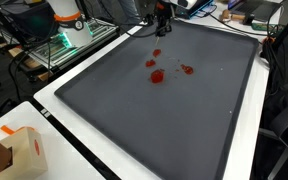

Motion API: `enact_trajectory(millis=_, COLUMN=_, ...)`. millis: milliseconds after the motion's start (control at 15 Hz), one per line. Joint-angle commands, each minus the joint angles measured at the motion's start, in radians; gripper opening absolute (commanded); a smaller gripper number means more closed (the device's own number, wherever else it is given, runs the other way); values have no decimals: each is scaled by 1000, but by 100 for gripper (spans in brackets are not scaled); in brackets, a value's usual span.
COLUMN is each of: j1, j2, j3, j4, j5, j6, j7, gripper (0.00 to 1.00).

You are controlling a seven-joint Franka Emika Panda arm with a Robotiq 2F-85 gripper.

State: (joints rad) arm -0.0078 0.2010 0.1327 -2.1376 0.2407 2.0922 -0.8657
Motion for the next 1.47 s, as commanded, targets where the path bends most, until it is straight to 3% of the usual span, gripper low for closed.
enact_trajectory(millis=0, j1=-4, j2=-14, j3=2, j4=-51, j5=58, j6=37, j7=-71, gripper=3)
enact_trajectory(millis=533, j1=6, j2=-8, j3=1, j4=-102, j5=62, j6=171, j7=-80, gripper=3)
enact_trajectory(millis=1400, j1=18, j2=11, j3=6, j4=-137, j5=44, j6=242, j7=-66, gripper=3)
